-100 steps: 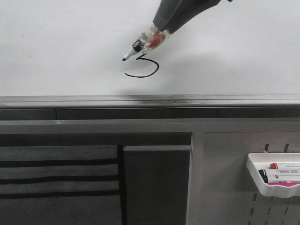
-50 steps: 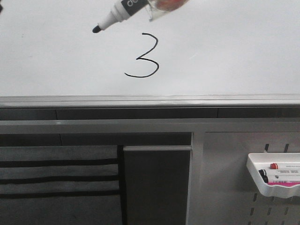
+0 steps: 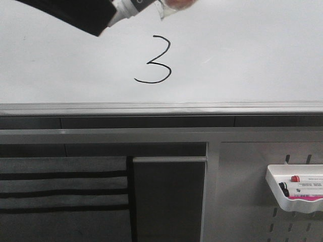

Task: Write number 3 on whiteboard

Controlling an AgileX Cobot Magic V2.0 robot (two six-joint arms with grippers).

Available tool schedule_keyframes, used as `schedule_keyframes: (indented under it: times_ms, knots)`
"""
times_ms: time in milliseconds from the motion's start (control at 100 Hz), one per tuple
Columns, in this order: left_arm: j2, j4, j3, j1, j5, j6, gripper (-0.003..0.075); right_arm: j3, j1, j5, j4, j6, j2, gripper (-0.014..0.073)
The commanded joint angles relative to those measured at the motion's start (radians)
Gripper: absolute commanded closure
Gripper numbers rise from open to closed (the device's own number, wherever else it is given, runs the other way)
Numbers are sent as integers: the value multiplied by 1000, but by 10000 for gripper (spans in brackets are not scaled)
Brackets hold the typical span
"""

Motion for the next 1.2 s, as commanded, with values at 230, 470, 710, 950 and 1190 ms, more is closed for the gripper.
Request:
schedule_keyframes:
  times_ms: [230,470,710,950,1190]
  knots:
    - [76,-51,-116,-61,-25,5,281,-19,-2,-24,57,-16,-28,587]
    - [76,-51,-128,-61,2,5,482,-19,-2,-24,57,-16,-28,587]
    - [76,-51,-128,-61,2,5,624,-19,-2,-16,57,-16,-28,587]
    - [76,-51,-128,-61,2,5,644,-19,-2,4,57,-16,-26,572]
    - [76,-51,-128,-61,5,5,644,-29,-6,-6,34,-3,-31,296]
